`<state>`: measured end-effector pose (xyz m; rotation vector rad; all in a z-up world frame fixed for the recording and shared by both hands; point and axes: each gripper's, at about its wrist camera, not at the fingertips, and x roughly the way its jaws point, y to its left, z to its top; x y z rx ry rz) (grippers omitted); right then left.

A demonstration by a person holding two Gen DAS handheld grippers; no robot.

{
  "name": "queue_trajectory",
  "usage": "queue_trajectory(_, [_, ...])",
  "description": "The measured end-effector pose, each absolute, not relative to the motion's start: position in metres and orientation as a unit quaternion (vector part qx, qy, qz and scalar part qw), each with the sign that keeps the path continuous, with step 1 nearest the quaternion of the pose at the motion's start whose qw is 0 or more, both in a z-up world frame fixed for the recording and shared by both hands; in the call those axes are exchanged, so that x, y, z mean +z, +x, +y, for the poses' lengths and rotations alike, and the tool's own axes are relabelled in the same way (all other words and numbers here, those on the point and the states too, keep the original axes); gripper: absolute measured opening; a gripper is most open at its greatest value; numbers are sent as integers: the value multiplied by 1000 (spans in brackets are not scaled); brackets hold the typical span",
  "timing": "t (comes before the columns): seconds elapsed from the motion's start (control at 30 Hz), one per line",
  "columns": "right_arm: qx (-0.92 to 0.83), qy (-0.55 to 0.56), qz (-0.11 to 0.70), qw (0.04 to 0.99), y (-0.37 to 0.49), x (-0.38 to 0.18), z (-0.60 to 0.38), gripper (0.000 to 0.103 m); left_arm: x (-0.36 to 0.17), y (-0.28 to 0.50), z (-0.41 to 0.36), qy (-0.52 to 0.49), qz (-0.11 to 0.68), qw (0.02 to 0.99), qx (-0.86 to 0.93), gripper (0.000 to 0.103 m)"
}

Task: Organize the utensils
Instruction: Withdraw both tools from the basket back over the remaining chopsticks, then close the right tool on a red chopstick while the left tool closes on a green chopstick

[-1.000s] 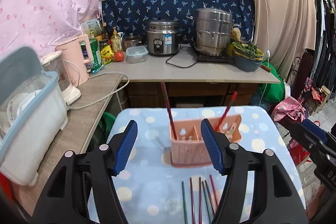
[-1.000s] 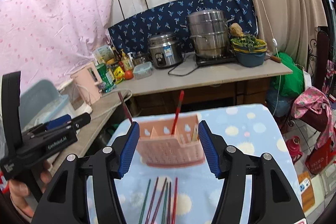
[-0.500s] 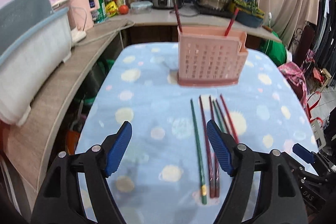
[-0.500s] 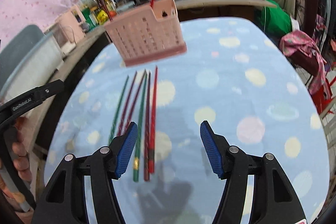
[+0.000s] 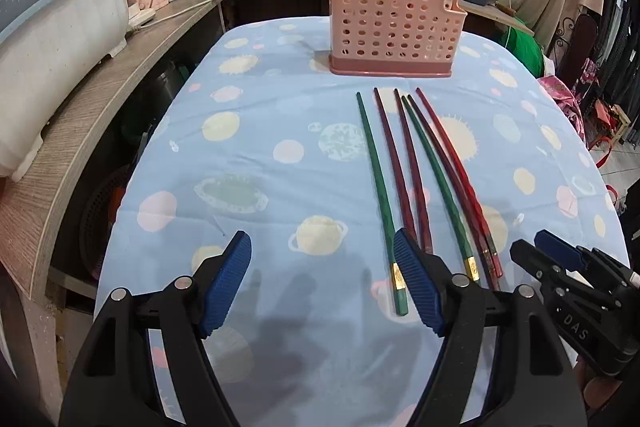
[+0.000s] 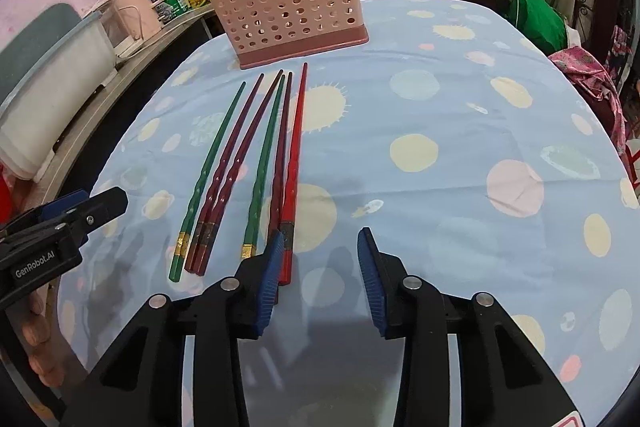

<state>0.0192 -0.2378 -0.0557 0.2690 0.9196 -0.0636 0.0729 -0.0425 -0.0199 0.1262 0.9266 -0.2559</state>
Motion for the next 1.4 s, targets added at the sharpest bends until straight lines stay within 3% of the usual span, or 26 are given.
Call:
queue_trajectory(0.2, [-24, 123, 450, 884, 27, -62, -230, 22, -27, 69, -41, 63, 453, 881, -123, 70])
queue_trajectory(1.0, [-19, 105, 457, 883, 28, -68, -222, 20, -44, 64, -51, 71, 473, 867, -138, 70])
queue_trajectory(1.2, [-26, 101, 455, 884, 25, -69, -226, 8, -49, 61, -55, 67, 480, 862, -146, 70])
queue_trajectory(1.4, [-26, 101, 456, 884, 20, -69, -227, 8, -57, 60, -62, 61, 495, 853, -154, 70])
